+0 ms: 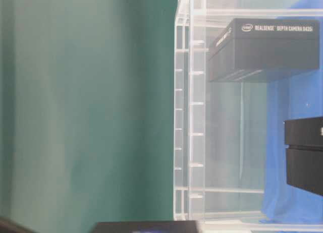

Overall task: Take the box out of the case with the left arm.
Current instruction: 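Carry the box forward and lower it left of the first box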

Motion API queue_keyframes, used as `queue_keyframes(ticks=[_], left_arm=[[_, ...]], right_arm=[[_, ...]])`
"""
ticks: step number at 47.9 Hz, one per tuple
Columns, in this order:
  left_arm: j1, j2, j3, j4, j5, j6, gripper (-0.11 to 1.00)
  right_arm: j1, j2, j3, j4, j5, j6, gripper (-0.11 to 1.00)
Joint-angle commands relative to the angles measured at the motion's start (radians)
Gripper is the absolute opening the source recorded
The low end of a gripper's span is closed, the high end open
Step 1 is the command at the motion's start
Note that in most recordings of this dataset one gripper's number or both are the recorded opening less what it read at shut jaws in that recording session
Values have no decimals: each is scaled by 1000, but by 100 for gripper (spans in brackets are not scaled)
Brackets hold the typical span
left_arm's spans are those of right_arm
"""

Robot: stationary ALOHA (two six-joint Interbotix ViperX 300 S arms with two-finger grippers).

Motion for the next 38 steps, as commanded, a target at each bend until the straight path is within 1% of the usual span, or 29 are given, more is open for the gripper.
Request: queue_keyframes(ticks=[1,6,14,19,28,32,38], left_arm=[[-5,-2,11,11,-17,-2,64],[-5,20,58,12,-57,-2,64],[-15,55,146,14,-173,-3,64],[-23,69,193,17,-229,-25,64],[-32,89,290,77,-324,-86,64],[-32,97,322,83,-385,-101,64],[-32,120,354,81,-448,-104,64]], right_arm=[[-2,3,-9,-2,-3,2,2],[0,3,-11,-2,-3,2,2],[-2,3,-11,-2,-3,3,2],[0,2,-9,-2,-3,2,2],[-2,3,-9,-2,-3,3,2],[-2,2,-9,-2,-3,3,2],[0,3,-8,-2,-3,5,2]])
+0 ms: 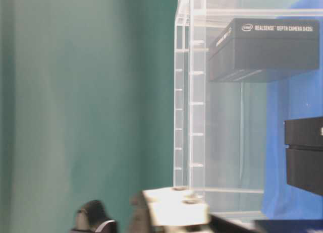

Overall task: Take the box out of the case with the left arm.
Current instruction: 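Carry the box forward and lower it left of the first box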

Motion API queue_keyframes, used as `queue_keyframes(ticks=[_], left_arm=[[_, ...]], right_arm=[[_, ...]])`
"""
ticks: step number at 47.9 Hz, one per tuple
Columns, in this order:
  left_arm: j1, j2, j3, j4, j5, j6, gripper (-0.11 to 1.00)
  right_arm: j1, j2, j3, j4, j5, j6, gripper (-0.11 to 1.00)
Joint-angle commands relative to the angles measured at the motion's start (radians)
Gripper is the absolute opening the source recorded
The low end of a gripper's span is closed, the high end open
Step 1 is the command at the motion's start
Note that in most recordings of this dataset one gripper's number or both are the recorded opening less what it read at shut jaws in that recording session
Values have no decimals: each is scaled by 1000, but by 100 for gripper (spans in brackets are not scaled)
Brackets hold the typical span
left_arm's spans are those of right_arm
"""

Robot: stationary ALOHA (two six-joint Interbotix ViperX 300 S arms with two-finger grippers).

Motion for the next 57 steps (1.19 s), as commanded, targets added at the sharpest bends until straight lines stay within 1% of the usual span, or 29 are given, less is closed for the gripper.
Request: queue_keyframes(ticks=[1,7,27,47,48,51,52,54,57], left_arm=[[-3,-5,2,8,-35,-2,64],[-5,17,-3,6,-58,-3,64],[-5,12,9,-11,-60,-3,64],[-17,8,18,-11,-71,0,65],[-18,8,17,-11,-71,0,68],[-21,6,17,-11,-71,0,83],[-21,6,18,-11,-71,0,86],[-21,5,18,-11,-72,2,90],[-21,5,20,-11,-71,0,91]], right_arm=[[-2,3,-11,-2,-3,3,2],[-2,3,-9,-2,-3,5,2],[-2,2,-11,0,-3,5,2],[-2,3,-11,2,-3,5,2],[0,3,-11,2,-3,6,2],[-2,2,-11,2,-3,5,2],[-2,3,-11,2,-3,5,2],[-2,3,-11,2,-3,5,2],[-2,3,-11,2,-3,5,2]])
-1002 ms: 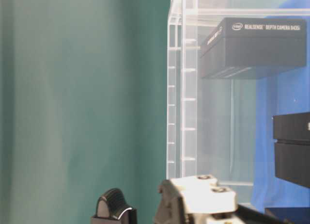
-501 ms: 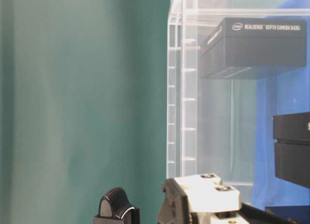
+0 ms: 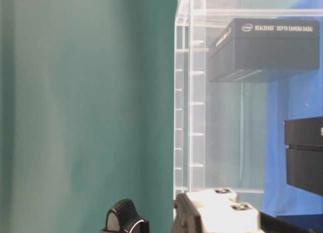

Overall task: Take the box out of the case with the left arm.
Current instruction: 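Carry the box forward and lower it left of the first box, then open the left gripper, release the box, and retract left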

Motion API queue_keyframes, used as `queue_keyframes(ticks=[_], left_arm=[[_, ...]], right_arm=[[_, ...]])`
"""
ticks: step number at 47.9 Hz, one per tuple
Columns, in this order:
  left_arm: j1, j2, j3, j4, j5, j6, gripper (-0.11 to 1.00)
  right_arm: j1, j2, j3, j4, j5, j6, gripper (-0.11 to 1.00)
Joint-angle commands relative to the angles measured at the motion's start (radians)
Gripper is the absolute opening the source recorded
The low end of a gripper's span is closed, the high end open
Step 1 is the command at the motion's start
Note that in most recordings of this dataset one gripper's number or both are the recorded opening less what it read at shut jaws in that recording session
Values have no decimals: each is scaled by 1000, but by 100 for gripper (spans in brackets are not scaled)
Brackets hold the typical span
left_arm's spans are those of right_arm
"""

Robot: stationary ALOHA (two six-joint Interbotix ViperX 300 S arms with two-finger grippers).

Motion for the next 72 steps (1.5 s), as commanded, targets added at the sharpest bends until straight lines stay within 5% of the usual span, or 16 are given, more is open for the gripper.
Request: queue_keyframes(ticks=[1,26,43,52,72], left_arm=[[-3,-31,-11,3,0,0,91],[-6,-146,-46,3,21,8,91],[-5,-301,-143,3,291,9,91],[-6,-301,-161,5,305,38,91],[-37,-391,-40,3,321,35,91]], right_arm=[[-2,3,-11,3,-3,0,2],[-2,3,-11,-2,-3,-2,2],[-2,3,-9,-3,-5,-5,2],[-2,3,-8,-3,-3,-5,2],[0,3,-9,2,2,0,2]])
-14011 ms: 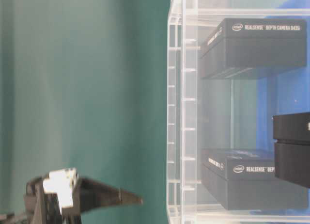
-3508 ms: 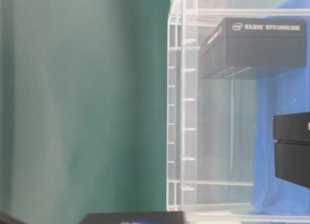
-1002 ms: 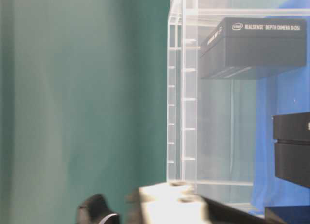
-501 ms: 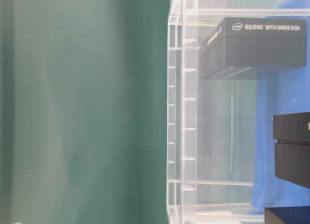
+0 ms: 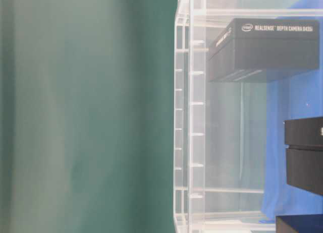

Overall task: Take the box out of the case with the left arm.
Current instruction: 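Open the left gripper, release the box, and retract left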

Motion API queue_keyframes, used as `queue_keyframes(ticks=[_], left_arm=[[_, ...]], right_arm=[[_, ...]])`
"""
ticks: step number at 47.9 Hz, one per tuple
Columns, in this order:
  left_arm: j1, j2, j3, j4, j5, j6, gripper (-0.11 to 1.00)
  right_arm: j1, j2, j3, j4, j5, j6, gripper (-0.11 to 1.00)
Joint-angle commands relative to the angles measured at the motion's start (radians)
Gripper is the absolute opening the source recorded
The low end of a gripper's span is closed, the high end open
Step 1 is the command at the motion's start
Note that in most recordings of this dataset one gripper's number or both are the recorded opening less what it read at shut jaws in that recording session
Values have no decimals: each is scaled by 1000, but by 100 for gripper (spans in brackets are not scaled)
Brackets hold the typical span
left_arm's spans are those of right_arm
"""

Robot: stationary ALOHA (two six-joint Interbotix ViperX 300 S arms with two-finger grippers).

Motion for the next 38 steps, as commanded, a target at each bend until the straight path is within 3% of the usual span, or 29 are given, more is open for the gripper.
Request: queue_keyframes(ticks=[1,13,25,32,38], left_arm=[[-20,-60,28,2,2,-9,91],[-55,-186,153,-15,21,-46,91],[-52,-245,198,-15,41,-48,91],[-12,-249,199,-6,44,-31,91],[54,-262,206,-3,52,43,91]], right_arm=[[-2,3,-11,3,2,2,2],[-2,3,-9,3,2,2,2],[-2,3,-11,3,2,2,2],[-2,5,-11,3,2,2,2],[-2,5,-11,3,0,2,2]])
